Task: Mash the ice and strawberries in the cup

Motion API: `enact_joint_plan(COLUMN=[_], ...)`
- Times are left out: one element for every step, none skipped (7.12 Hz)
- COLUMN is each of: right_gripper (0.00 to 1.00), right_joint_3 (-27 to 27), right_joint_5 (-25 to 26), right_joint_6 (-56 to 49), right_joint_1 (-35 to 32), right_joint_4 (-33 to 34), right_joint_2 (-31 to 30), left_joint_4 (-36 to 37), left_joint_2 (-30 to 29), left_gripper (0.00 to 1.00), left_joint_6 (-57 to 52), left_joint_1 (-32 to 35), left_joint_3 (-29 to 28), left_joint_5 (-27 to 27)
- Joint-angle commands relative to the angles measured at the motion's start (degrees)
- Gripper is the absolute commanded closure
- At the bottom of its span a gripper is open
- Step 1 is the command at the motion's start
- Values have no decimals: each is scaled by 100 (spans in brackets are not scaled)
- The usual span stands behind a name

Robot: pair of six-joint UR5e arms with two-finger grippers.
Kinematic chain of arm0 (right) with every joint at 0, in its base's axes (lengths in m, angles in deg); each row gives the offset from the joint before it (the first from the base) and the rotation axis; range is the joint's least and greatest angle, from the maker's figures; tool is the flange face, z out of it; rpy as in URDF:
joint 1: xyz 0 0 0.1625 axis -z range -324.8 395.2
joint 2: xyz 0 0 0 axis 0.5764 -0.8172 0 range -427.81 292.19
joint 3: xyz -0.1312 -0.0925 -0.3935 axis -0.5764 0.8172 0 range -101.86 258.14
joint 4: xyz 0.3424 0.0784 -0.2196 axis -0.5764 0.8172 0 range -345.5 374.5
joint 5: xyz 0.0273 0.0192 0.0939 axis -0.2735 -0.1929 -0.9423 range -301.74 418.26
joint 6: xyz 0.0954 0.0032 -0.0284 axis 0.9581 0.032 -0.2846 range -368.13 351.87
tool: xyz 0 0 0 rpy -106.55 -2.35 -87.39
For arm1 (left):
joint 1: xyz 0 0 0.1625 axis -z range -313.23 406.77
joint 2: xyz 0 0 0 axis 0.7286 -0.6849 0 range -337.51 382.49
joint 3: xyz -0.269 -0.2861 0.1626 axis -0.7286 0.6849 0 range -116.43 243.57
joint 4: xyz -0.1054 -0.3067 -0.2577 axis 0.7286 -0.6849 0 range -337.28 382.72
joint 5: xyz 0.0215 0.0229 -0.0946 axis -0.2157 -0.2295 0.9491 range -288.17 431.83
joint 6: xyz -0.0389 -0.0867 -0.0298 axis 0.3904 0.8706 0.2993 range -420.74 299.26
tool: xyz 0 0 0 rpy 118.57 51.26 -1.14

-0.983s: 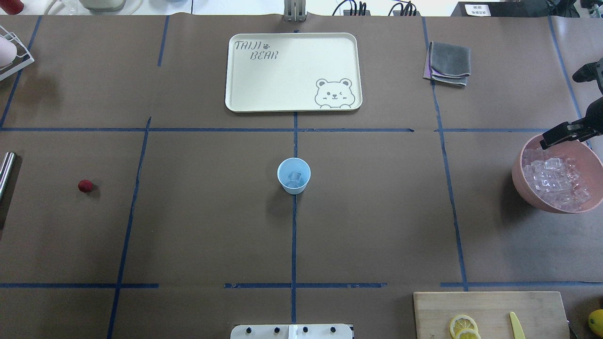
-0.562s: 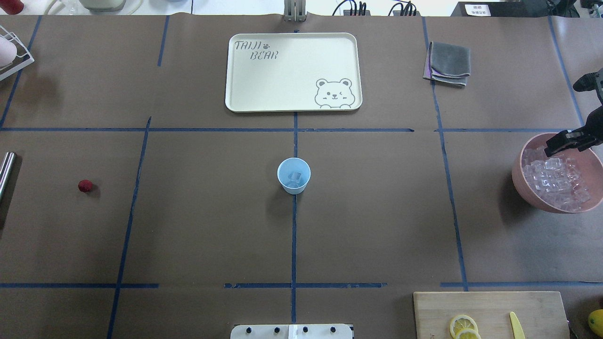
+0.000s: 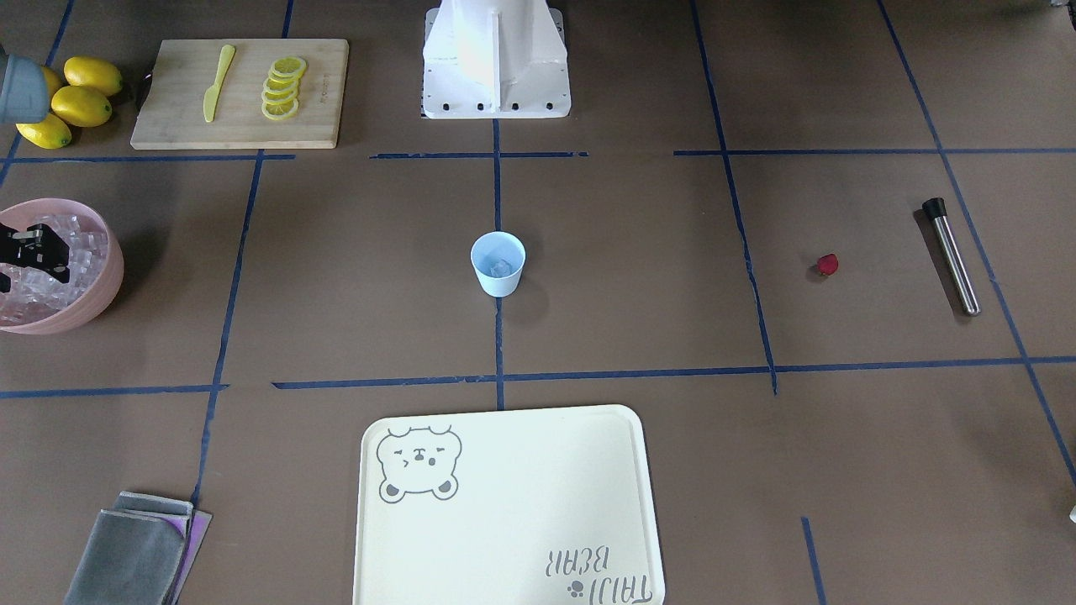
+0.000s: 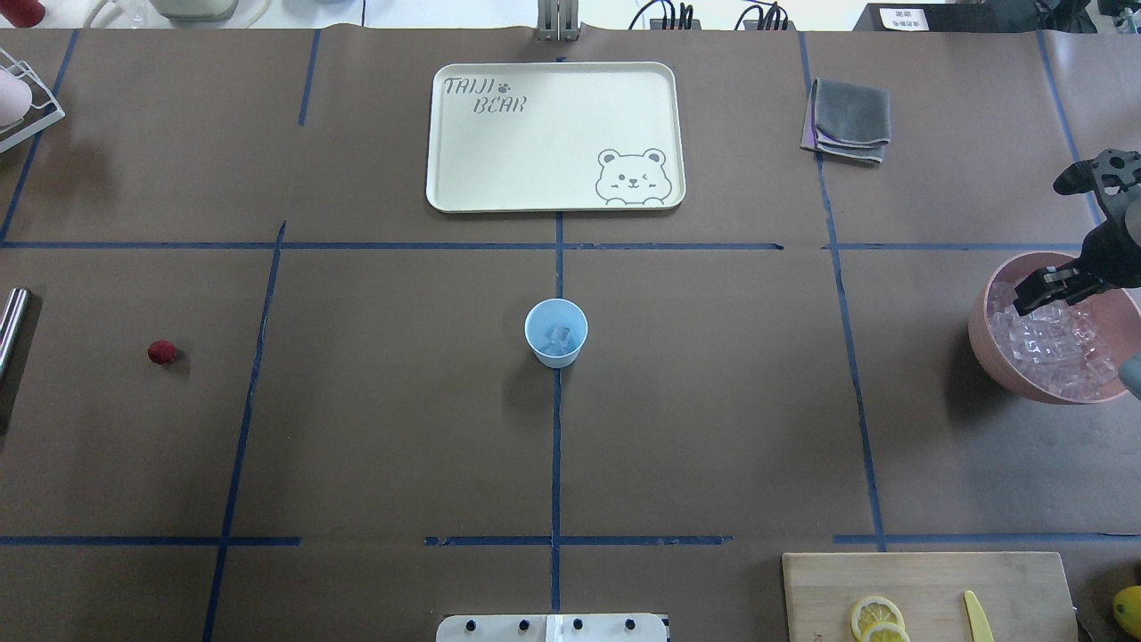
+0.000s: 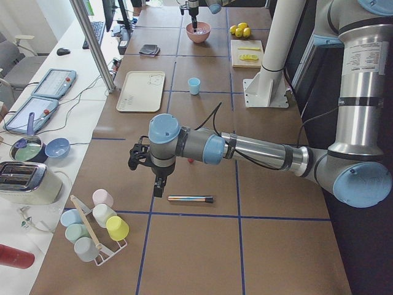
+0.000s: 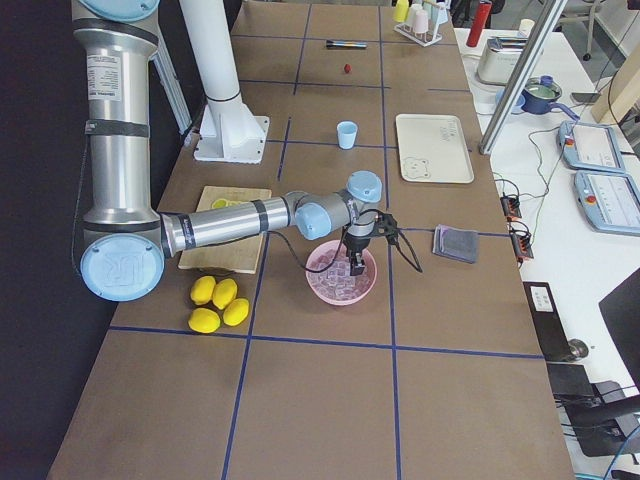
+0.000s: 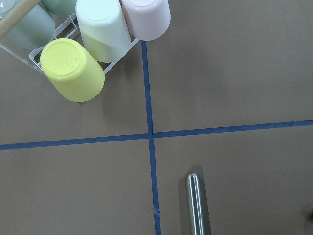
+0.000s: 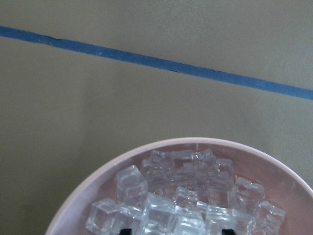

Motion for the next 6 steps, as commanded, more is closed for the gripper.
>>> enact_joint_plan(right_gripper=[31,31,32,33,35,37], right_joint_3=[7,7,7,16,16,25], right_joint_5=[0,0,0,0,-8,-8], right_joint_6=[-27,-36,-36,-36,-36,-27], right_joint_1=[7,7,7,7,7,7], right_joint_4=[23,23,23,23,32,32], right_joint_2=[-105,-132,-141,-141,-97,-62], left_joint_4=[9,9,0,0,9,0], left_joint_2=[0,0,0,0,0,0], left_gripper=[0,0,0,0,0,0], left_joint_6=[0,0,0,0,0,0], left_joint_1=[0,0,0,0,0,0], left_joint_3=[0,0,0,0,0,0], left_joint_5=[0,9,9,9,9,9])
